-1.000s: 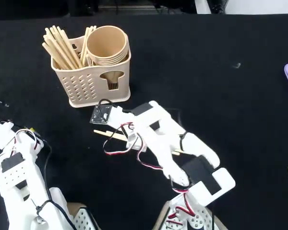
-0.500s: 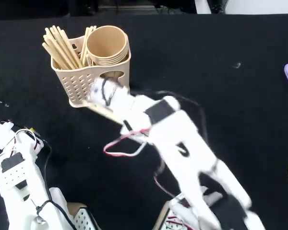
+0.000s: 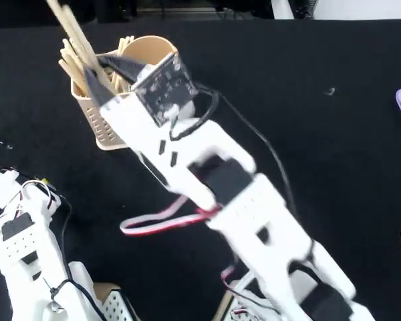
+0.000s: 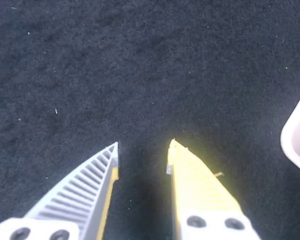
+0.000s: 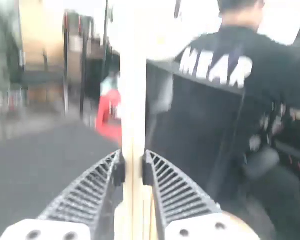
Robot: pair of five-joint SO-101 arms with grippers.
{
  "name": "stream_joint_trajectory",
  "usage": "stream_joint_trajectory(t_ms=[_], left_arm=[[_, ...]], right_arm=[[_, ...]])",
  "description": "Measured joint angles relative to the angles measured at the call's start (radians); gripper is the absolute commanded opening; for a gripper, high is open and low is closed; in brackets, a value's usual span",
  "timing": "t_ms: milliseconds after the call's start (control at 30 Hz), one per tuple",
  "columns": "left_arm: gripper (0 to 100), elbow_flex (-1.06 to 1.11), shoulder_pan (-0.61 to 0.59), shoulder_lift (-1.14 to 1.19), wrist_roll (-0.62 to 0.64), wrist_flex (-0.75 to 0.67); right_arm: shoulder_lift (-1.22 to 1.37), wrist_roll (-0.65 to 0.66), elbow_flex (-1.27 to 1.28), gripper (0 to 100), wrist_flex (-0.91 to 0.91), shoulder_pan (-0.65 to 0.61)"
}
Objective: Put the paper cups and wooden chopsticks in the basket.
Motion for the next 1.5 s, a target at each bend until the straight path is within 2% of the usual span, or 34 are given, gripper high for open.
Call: stream_joint_trajectory(t_ms=[133,400,633,700,800,867,1067,1233,1333,1500], left_arm=[[16,0.0,0.0,0.0,0.0,0.0],[16,0.0,0.0,0.0,0.0,0.0],[16,0.0,0.0,0.0,0.0,0.0],[16,0.0,0.0,0.0,0.0,0.0],[16,0.0,0.0,0.0,0.0,0.0],[16,0.0,0.0,0.0,0.0,0.0],[16,0.0,0.0,0.0,0.0,0.0],[16,0.0,0.0,0.0,0.0,0.0],[16,0.0,0.0,0.0,0.0,0.0],[2,0.0,0.015,0.0,-0.049,0.032]], right_arm=[[0.135,-0.026,-0.104,1.1,-0.158,0.0],[0.425,-0.032,-0.308,1.1,-0.183,0.035],[0.549,-0.032,-0.311,1.4,-0.183,0.072],[0.549,-0.032,-0.305,4.0,-0.183,0.069],[0.549,-0.032,-0.302,13.2,-0.163,0.069],[0.546,-0.032,-0.328,16.6,-0.092,0.071],[0.474,-0.032,-0.496,16.7,0.238,0.071],[0.33,-0.032,-0.615,16.6,0.477,0.071],[0.192,-0.032,-0.64,16.5,0.68,0.069],[-0.038,-0.031,-0.58,16.2,1.114,0.074]])
